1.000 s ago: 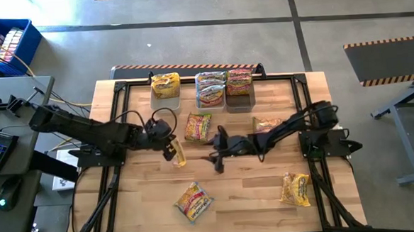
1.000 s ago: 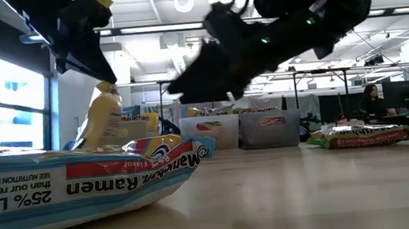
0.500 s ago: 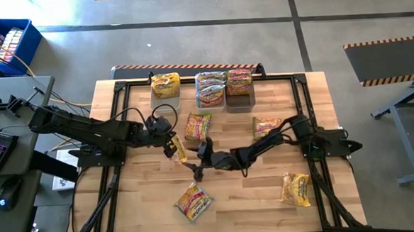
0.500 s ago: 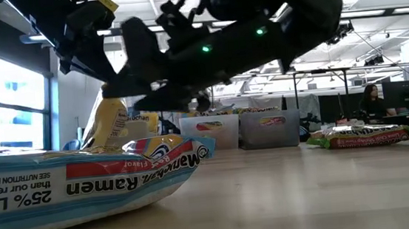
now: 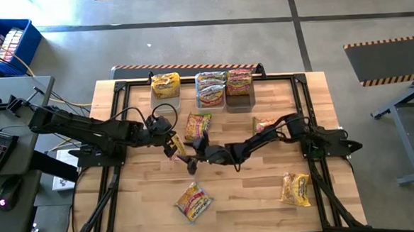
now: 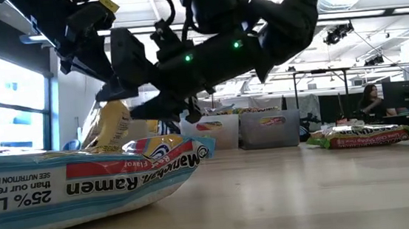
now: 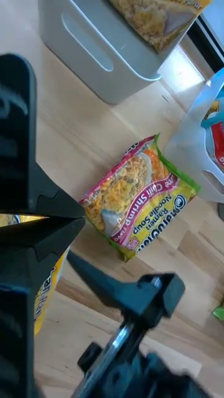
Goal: Sort Maruchan noodles
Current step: Put the bottom left yellow noodle pack into the gray bin
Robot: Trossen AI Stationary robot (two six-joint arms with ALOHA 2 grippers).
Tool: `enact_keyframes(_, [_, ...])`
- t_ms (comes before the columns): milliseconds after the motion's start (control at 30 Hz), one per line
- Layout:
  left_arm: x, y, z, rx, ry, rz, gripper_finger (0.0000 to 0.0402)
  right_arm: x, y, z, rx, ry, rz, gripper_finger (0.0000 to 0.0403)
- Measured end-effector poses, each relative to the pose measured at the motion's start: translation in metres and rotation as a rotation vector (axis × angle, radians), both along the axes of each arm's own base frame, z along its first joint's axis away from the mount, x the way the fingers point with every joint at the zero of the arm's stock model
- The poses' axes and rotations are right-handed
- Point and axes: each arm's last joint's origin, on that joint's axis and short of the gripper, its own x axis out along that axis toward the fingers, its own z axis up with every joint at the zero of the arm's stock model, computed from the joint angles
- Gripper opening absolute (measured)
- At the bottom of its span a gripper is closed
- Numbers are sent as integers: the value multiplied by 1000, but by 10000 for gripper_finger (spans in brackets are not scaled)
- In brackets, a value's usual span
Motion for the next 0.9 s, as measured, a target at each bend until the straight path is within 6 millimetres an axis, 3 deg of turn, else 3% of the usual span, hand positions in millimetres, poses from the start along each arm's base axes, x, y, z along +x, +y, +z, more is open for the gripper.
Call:
enact_keyframes(333, [0, 0, 0, 5, -7, 6, 0, 0, -1, -2, 8, 10, 26, 300])
enact_keyframes(533, [1, 0, 1, 5, -9, 6, 0, 5, 1, -28, 46, -19, 39, 300])
enact_keyframes(633, [1, 0, 1, 5, -10, 6, 0, 10, 0, -30, 43, -36, 41, 294])
enact_keyframes(767, [1, 0, 1, 10, -10, 2, 0, 14, 0, -28, 25, -42, 63, 263])
enact_keyframes(900, [1, 1, 1, 20, -11, 11, 0, 14, 0, -26, -8, -47, 64, 204])
